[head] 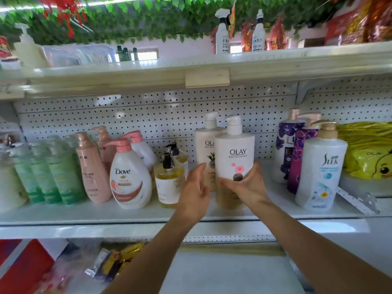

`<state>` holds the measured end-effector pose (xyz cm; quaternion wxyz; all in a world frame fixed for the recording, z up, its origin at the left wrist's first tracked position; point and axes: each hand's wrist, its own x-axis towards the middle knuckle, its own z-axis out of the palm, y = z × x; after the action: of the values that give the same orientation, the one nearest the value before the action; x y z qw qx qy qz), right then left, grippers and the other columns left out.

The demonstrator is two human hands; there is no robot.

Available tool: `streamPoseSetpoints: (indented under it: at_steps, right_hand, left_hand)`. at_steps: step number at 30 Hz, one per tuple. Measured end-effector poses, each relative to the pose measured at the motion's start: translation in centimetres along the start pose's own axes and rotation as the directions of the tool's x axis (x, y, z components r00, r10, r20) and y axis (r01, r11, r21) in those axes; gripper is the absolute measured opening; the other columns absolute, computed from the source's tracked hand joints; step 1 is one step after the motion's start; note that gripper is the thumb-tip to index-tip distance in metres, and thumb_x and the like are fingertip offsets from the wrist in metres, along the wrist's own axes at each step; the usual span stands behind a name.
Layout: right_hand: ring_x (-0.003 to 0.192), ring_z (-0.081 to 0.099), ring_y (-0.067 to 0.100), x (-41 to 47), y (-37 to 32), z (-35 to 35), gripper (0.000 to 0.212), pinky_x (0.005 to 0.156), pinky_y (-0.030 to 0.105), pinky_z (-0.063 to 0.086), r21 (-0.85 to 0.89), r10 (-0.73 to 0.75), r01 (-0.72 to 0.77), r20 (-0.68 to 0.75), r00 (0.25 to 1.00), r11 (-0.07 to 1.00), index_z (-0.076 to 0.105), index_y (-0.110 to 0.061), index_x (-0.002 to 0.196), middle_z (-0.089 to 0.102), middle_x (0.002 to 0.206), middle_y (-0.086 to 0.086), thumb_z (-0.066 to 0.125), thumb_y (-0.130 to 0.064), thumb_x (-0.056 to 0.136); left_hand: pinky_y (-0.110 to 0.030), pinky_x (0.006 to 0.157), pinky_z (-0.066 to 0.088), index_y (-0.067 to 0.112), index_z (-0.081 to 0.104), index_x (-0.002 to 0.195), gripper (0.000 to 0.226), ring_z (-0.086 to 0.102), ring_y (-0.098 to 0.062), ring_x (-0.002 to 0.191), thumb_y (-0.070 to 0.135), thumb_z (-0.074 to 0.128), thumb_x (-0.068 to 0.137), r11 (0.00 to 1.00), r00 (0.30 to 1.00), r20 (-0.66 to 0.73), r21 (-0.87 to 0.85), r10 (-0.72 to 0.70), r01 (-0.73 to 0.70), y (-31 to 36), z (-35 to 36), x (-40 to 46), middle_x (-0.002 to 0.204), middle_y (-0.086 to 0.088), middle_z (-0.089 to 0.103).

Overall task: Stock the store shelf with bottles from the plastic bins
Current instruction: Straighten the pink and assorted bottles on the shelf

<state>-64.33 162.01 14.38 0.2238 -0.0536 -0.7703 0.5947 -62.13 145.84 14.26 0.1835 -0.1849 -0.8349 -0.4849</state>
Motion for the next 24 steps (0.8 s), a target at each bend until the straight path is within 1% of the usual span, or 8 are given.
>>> streamPoseSetpoints:
  at_steps: [2, 5, 9, 12, 15, 18, 20, 24]
  right_hand:
    - [0.076, 0.058, 0.001, -0.5, -0.2, 0.8, 0.073, 0.051, 0.011, 0.039, 0.01, 0.003, -0.003, 0.004, 1.0, 1.0, 0.037, -0.026, 0.092, 0.06, 0.086, -0.003, 0.093, -0.034, 0.046]
    - [0.078, 0.058, 0.001, -1.3, -0.7, 2.2, 0.072, 0.049, 0.008, 0.04, 0.028, 0.005, -0.006, 0.019, 1.0, 1.0, 0.035, -0.03, 0.088, 0.058, 0.088, -0.005, 0.092, -0.035, 0.044]
    - [0.08, 0.058, -0.001, -2.2, -1.3, 4.2, 0.076, 0.055, 0.011, 0.042, 0.039, -0.019, 0.019, 0.012, 1.0, 0.999, 0.037, -0.026, 0.093, 0.058, 0.091, -0.008, 0.091, -0.037, 0.041]
    - [0.083, 0.057, -0.002, -2.6, -1.3, 4.9, 0.08, 0.054, 0.009, 0.042, 0.055, -0.028, 0.028, 0.004, 1.0, 0.998, 0.037, -0.024, 0.098, 0.057, 0.094, -0.009, 0.089, -0.038, 0.04]
    - [0.083, 0.058, 0.0, -2.7, -1.4, 5.1, 0.08, 0.049, 0.006, 0.043, 0.066, -0.038, 0.038, 0.008, 0.999, 0.997, 0.037, -0.024, 0.099, 0.057, 0.096, -0.007, 0.088, -0.039, 0.04]
    - [0.091, 0.061, 0.008, -2.8, -0.9, 4.8, 0.078, 0.059, 0.015, 0.051, 0.078, -0.072, 0.07, 0.015, 0.997, 0.994, 0.037, -0.023, 0.1, 0.058, 0.1, -0.003, 0.089, -0.036, 0.043]
    - [0.099, 0.058, 0.011, -3.1, 0.1, 4.4, 0.078, 0.064, 0.015, 0.051, 0.051, -0.102, 0.1, 0.052, 0.993, 0.994, 0.035, -0.024, 0.103, 0.056, 0.105, -0.001, 0.09, -0.03, 0.048]
    - [0.102, 0.057, 0.009, -3.7, 2.0, 4.1, 0.074, 0.058, 0.008, 0.048, 0.036, -0.077, 0.072, 0.158, 0.984, 0.997, 0.031, -0.026, 0.114, 0.054, 0.11, -0.001, 0.086, -0.023, 0.065]
  left_hand:
    - [-0.029, 0.111, 0.037, 0.02, 0.03, 0.148, 0.06, 0.041, -0.011, 0.135, 0.001, 0.049, 0.094, 0.997, 0.996, 0.058, -0.021, -0.071, 0.072, -1.2, 0.5, -1.2, 0.148, 0.003, 0.042]
    - [-0.027, 0.107, 0.041, 0.023, 0.036, 0.143, 0.058, 0.047, -0.007, 0.129, 0.006, 0.057, 0.092, 0.995, 0.996, 0.06, -0.061, -0.072, 0.076, -2.4, 0.7, -2.2, 0.139, 0.005, 0.051]
    - [-0.028, 0.097, 0.051, 0.038, 0.047, 0.114, 0.048, 0.061, 0.001, 0.107, 0.003, 0.064, 0.086, 0.99, 0.997, 0.007, -0.123, -0.072, 0.073, -3.1, 0.3, -2.0, 0.115, 0.012, 0.065]
    - [-0.033, 0.095, 0.053, 0.029, 0.049, 0.116, 0.044, 0.063, -0.002, 0.105, 0.002, 0.064, 0.086, 0.987, 0.995, -0.034, -0.133, -0.091, 0.086, -3.9, 0.4, -1.7, 0.112, 0.009, 0.066]
    - [-0.03, 0.097, 0.051, 0.029, 0.048, 0.119, 0.043, 0.061, 0.0, 0.108, 0.004, 0.063, 0.087, 0.987, 0.995, -0.028, -0.133, -0.092, 0.087, -4.1, 0.4, -1.8, 0.114, 0.012, 0.065]
    - [-0.027, 0.098, 0.05, 0.025, 0.046, 0.124, 0.046, 0.06, -0.001, 0.111, 0.0, 0.06, 0.088, 0.983, 0.996, -0.04, -0.169, -0.079, 0.071, -4.2, 0.6, -2.0, 0.117, 0.009, 0.064]
    - [-0.021, 0.095, 0.05, 0.03, 0.043, 0.126, 0.05, 0.059, 0.004, 0.109, 0.002, 0.06, 0.089, 0.983, 0.996, -0.051, -0.174, -0.074, 0.064, -4.1, 0.7, -2.2, 0.118, 0.012, 0.063]
    - [-0.009, 0.084, 0.047, 0.04, 0.036, 0.125, 0.053, 0.058, 0.009, 0.107, 0.007, 0.061, 0.091, 0.986, 0.997, -0.051, -0.162, -0.056, 0.047, -4.2, 1.0, -2.5, 0.117, 0.016, 0.061]
